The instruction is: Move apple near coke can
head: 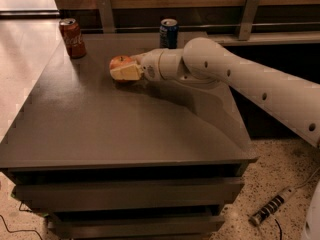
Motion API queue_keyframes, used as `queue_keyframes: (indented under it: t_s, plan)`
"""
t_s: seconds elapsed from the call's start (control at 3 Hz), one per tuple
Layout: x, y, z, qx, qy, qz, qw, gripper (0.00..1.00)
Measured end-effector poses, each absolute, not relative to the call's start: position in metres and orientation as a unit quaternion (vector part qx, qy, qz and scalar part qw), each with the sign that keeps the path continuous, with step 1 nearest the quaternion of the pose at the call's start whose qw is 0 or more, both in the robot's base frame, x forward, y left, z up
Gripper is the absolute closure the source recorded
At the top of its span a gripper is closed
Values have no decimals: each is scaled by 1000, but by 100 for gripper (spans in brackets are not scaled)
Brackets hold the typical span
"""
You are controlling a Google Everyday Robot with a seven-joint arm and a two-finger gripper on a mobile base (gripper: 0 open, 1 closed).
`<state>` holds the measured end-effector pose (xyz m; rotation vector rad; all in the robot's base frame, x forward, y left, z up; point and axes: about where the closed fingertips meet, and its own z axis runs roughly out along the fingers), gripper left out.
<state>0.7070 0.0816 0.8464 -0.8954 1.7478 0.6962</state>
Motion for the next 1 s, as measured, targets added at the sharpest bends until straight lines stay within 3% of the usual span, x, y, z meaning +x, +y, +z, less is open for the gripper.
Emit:
queue_keyframes:
  t_s: [1.0]
  plan:
    - [786,91,885,-385,693,247,557,100]
